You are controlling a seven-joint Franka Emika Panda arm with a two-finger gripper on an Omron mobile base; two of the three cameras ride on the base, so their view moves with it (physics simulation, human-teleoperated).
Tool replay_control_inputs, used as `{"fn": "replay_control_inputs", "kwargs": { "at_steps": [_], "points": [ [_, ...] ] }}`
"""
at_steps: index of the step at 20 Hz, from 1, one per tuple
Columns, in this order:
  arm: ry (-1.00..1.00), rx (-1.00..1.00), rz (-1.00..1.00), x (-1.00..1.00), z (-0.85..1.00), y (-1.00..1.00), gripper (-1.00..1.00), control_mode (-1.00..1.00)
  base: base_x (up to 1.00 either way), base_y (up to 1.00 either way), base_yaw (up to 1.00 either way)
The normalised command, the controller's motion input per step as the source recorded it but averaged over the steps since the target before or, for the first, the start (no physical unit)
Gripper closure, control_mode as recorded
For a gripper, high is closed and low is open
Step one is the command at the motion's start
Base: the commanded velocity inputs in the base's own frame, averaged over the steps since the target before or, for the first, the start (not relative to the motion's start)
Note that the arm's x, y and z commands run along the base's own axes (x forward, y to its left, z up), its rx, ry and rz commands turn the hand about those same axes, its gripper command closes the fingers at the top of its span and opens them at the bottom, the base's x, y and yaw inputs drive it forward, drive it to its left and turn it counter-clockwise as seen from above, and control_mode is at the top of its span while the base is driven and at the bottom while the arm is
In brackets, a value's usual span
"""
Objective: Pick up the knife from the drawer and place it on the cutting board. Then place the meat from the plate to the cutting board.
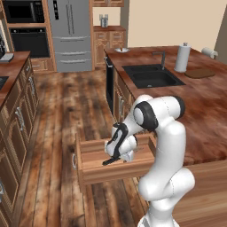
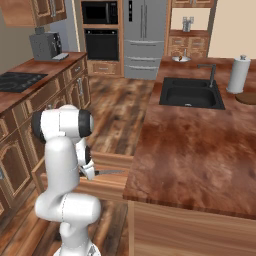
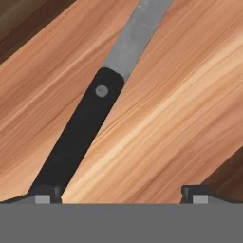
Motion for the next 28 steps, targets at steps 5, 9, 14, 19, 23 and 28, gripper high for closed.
{"fn": "replay_control_inputs", "kwargs": {
  "at_steps": [5,9,14,19,23,28],
  "points": [
    [0.00,0.00,0.00,0.08,0.15,0.02,-1.00,-1.00,0.00,0.00,0.00],
    [0.00,0.00,0.00,0.25,0.00,0.04,-1.00,-1.00,0.00,0.00,0.00],
    [-0.01,-0.02,0.00,0.20,-0.19,0.02,-1.00,-1.00,0.00,0.00,0.00],
    [0.00,-0.03,0.00,0.04,-0.37,0.00,-1.00,-1.00,0.00,0.00,0.00],
    [0.00,-0.03,0.00,0.01,-0.33,0.11,-1.00,-1.00,0.00,0.00,0.00],
    [0.00,-0.01,0.00,0.20,-0.09,0.27,-1.00,-1.00,0.00,0.00,0.00]
  ]
}}
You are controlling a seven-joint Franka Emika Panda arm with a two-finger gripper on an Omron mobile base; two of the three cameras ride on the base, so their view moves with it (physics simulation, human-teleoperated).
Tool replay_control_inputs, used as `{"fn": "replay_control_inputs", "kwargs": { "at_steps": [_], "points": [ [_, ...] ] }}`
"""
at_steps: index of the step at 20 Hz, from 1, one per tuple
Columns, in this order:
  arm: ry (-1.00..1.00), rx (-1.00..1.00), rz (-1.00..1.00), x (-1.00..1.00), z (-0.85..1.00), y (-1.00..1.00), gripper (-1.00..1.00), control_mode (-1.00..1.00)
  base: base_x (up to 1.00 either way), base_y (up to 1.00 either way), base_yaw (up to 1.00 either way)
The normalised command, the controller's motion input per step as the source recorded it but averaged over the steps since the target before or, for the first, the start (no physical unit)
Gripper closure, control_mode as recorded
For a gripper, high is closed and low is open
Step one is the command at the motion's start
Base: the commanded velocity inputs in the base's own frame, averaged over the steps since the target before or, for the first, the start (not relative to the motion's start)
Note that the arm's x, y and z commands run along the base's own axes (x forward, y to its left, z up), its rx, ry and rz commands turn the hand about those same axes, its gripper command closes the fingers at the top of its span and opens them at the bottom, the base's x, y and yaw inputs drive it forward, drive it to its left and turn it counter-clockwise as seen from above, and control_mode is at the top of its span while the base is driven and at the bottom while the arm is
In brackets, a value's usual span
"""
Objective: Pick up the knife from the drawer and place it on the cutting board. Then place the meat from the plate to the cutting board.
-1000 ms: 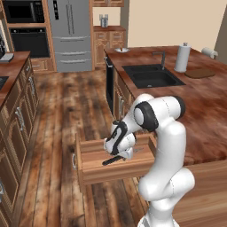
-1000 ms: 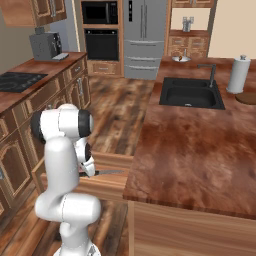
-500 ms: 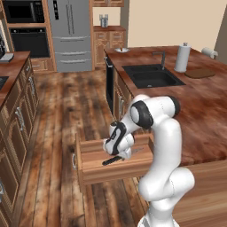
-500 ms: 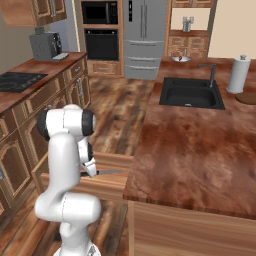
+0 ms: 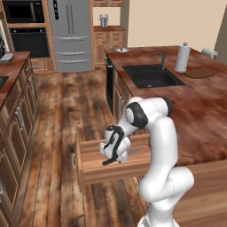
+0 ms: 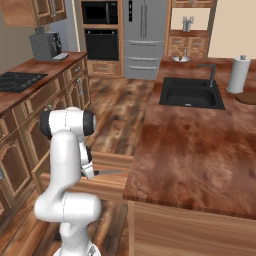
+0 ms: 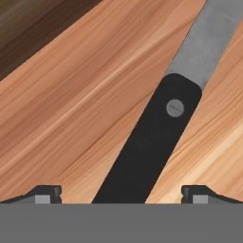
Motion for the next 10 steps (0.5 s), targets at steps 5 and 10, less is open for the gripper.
{"fn": "replay_control_inputs", "kwargs": {
  "at_steps": [5,10],
  "points": [
    [0.00,0.00,0.00,0.12,-0.01,0.21,-1.00,-1.00,0.00,0.00,0.00],
    [0.00,0.00,0.00,0.17,-0.01,0.23,-1.00,-1.00,0.00,0.00,0.00]
  ]
}}
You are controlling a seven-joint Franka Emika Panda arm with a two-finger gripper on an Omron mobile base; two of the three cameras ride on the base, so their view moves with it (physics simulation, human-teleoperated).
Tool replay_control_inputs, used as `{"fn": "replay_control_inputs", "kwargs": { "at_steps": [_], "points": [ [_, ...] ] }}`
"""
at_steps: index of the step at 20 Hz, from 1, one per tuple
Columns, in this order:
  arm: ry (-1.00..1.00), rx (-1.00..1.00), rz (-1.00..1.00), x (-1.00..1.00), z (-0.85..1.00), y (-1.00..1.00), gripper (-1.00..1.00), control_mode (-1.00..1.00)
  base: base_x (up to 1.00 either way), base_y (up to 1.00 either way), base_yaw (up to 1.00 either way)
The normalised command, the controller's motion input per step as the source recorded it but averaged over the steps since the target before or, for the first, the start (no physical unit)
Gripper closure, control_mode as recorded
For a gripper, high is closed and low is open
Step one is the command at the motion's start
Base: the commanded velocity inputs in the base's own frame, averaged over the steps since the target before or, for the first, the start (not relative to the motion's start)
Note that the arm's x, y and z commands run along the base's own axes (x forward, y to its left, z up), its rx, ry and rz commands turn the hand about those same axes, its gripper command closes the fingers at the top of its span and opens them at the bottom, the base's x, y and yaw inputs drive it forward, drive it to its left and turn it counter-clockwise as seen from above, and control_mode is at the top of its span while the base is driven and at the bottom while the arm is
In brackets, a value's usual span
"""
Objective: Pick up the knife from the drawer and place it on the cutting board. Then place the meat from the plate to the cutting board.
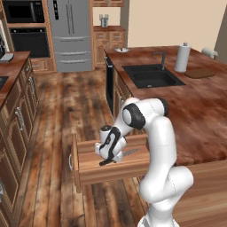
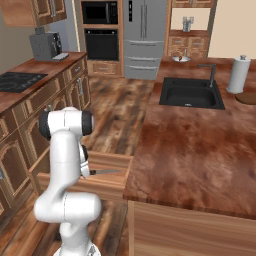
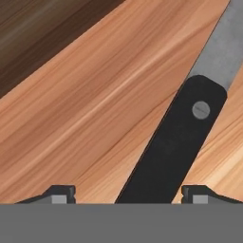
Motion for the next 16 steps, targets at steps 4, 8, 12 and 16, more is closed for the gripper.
{"fn": "replay_control_inputs", "kwargs": {
  "at_steps": [4,8,12,16],
  "points": [
    [0.00,-0.01,0.00,0.14,-0.09,0.11,-1.00,-1.00,0.00,0.00,0.00],
    [0.00,-0.04,0.01,0.00,-0.36,0.00,-1.00,-1.00,0.00,0.00,0.00],
    [-0.10,-0.05,0.00,0.00,-0.60,0.00,1.00,-1.00,0.00,0.00,0.00],
    [-0.08,-0.02,0.00,0.00,-0.31,0.00,1.00,-1.00,0.00,0.00,0.00]
  ]
}}
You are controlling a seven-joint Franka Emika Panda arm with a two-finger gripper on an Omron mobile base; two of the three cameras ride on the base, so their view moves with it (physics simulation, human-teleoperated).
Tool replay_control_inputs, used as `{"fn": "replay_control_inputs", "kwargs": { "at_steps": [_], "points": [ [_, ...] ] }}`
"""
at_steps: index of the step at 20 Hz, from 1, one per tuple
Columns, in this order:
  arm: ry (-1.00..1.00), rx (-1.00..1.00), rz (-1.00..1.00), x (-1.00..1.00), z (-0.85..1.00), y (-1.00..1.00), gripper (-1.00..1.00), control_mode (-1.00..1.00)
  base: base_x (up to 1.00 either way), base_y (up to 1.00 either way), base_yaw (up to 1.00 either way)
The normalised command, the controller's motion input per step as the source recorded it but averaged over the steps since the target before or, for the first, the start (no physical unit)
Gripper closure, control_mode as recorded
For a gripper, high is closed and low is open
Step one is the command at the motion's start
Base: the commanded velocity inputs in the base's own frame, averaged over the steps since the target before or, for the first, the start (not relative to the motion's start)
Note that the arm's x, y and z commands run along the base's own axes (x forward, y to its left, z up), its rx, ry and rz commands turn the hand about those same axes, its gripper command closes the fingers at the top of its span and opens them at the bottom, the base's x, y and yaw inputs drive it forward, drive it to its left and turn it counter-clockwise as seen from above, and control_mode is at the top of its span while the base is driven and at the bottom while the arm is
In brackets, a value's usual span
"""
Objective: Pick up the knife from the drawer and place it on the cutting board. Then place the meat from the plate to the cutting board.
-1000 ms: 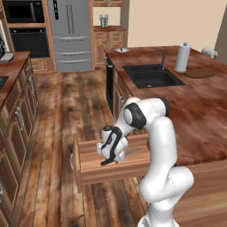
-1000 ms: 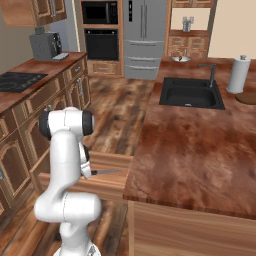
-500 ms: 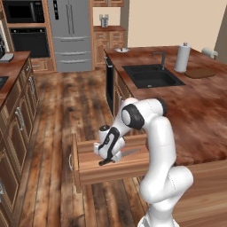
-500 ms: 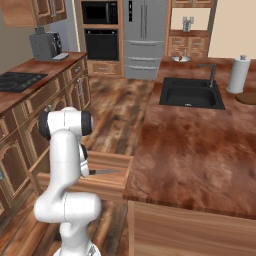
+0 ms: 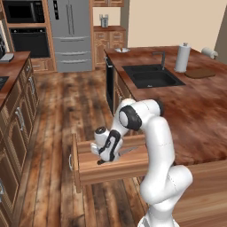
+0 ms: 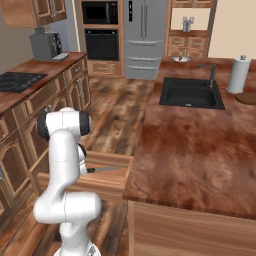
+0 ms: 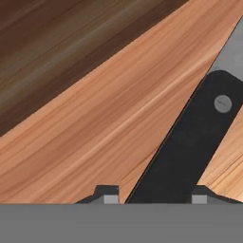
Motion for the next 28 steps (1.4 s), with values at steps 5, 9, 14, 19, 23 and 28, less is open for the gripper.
{"fn": "replay_control_inputs", "kwargs": {
  "at_steps": [5,9,14,19,23,28],
  "points": [
    [0.00,0.00,0.00,0.00,0.04,0.00,1.00,-1.00,0.00,0.00,0.00],
    [0.00,0.00,-0.01,0.00,0.70,0.00,1.00,-1.00,0.00,0.00,0.00],
    [0.00,0.00,-0.06,-0.04,1.00,0.00,1.00,-1.00,0.00,0.00,0.00],
    [-0.03,0.00,-0.11,-0.42,0.98,-0.08,1.00,-1.00,0.00,0.00,0.00],
    [-0.17,0.00,-0.03,-0.79,1.00,-0.36,1.00,-1.00,0.00,0.00,0.00],
    [-0.27,0.00,0.00,-0.86,1.00,-0.60,1.00,-1.00,0.00,0.00,0.00]
  ]
}}
